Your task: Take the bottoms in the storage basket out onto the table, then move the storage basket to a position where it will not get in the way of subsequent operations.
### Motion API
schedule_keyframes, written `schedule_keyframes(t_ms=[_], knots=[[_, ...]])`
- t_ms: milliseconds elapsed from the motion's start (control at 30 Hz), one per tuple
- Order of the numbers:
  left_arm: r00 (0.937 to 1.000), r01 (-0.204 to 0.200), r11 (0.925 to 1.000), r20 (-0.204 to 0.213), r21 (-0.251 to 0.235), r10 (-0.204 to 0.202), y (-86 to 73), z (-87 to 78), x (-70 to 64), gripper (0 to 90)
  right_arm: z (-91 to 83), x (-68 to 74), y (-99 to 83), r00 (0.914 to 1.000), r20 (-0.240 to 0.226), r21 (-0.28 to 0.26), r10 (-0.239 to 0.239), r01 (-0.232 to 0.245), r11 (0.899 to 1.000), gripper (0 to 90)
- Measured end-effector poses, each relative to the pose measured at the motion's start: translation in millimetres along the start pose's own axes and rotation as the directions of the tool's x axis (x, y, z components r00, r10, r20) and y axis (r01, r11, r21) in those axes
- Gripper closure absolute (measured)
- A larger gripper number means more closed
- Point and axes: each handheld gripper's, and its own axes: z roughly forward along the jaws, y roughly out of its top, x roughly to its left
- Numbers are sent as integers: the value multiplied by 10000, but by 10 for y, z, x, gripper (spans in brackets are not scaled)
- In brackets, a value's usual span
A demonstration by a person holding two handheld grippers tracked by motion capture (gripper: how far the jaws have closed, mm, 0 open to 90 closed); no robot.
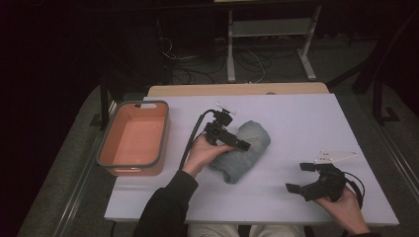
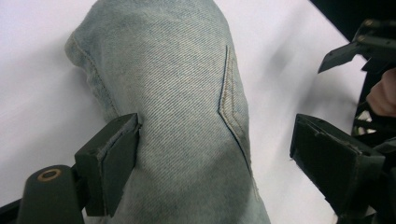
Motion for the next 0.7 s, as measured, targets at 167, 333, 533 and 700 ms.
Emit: schedule_keyframes(t_ms=[167,333,533,700], knots=[[9999,-16,9996,-120,-276,13,-67,-111,23,160,-5,3,13,10000,2,-60,-62,62,10000,0],[9996,-13,9989,-284,-461,0,-171,-202,28,148,21,-6,86,9997,2,123,-254,254,9996,0],[9995,45,9978,-324,-663,-67,-305,-292,43,146,38,-14,232,9983,71,191,-582,581,9981,0],[9989,183,9961,-407,-868,-219,-421,-366,78,146,74,-29,365,9960,109,79,-889,889,9960,0]])
